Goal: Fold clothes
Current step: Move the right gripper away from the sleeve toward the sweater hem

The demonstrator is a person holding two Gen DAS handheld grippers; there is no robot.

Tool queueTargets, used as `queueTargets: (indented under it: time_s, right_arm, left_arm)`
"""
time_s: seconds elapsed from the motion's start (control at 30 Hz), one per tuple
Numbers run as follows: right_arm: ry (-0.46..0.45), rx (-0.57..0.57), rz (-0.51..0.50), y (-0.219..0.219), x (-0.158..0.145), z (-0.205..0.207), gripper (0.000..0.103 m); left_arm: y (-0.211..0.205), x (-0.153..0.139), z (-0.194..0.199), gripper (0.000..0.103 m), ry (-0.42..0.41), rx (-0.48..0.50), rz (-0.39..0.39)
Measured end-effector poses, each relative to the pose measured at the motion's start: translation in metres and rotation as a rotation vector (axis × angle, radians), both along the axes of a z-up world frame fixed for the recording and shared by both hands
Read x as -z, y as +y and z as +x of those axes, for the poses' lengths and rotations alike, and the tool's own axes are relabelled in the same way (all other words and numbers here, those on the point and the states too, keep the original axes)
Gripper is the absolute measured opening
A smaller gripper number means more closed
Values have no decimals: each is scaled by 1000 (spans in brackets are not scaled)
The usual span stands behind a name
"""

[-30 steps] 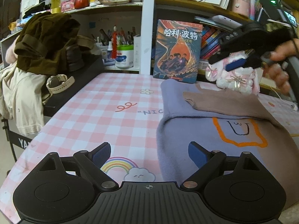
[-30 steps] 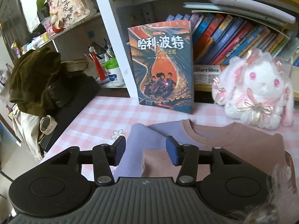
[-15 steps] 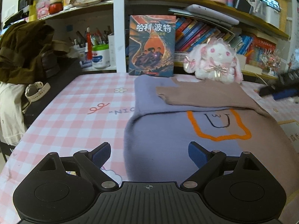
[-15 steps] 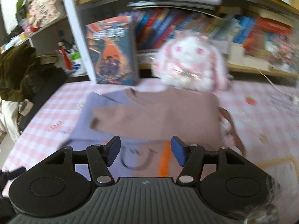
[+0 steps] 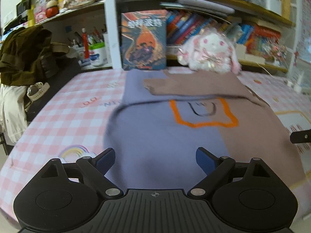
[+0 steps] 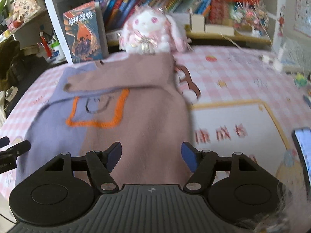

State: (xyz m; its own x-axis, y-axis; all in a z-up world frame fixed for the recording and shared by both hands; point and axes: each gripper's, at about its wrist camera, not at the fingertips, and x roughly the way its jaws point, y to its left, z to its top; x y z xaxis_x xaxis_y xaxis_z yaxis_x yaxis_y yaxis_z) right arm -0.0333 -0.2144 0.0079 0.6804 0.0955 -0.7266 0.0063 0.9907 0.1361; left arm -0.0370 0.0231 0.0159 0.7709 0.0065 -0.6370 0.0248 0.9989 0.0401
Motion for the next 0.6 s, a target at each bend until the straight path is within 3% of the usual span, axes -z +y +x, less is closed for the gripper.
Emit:
queueTargets:
  time_s: [0.3, 0.6]
  right_arm:
    - [41, 19, 25, -34, 10, -45, 66]
    - [74, 38, 57, -52, 18, -65, 64]
  left_arm:
    - [-34, 4, -40, 92, 49, 2, 19]
    - [6, 2, -46, 92, 79, -182, 8]
